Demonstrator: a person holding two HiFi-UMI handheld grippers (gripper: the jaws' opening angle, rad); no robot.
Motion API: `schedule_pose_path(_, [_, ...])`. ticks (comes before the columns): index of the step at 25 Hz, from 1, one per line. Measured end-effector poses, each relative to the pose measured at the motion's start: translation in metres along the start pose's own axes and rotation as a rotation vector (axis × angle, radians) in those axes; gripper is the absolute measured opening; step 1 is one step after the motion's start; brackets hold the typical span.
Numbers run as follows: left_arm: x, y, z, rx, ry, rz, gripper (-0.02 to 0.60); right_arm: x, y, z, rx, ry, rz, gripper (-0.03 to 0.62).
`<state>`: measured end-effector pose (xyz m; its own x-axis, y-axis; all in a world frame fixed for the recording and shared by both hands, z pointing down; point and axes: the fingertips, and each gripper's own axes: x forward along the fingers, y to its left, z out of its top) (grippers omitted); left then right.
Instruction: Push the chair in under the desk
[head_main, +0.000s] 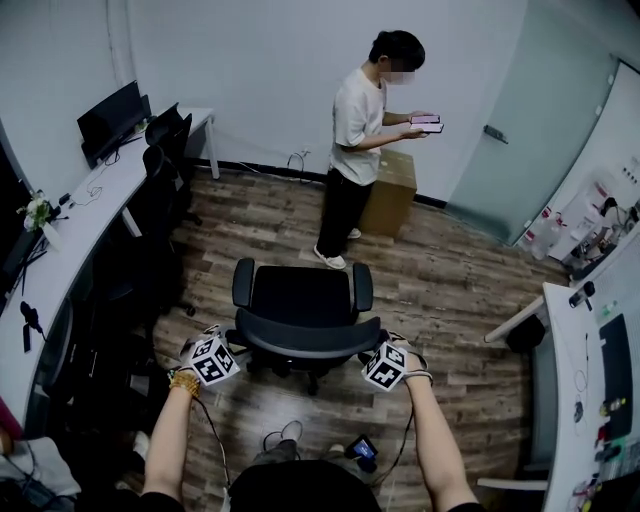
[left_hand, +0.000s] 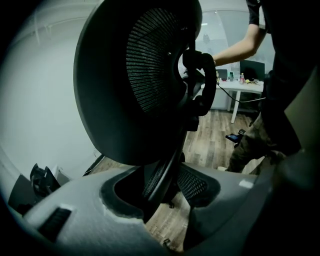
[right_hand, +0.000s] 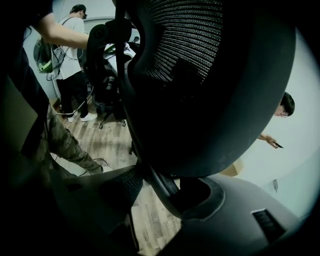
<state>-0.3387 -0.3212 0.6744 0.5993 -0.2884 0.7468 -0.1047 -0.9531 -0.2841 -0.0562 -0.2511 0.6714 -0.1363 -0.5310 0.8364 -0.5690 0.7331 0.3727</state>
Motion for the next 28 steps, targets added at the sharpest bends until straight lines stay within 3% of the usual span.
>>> schedule_pose_path(28, [0.072, -0.019, 0.101, 0.178, -0.056, -0.172, 0.216, -0.053, -0.002, -0.112, 0.210, 0.106, -0.103, 0.232])
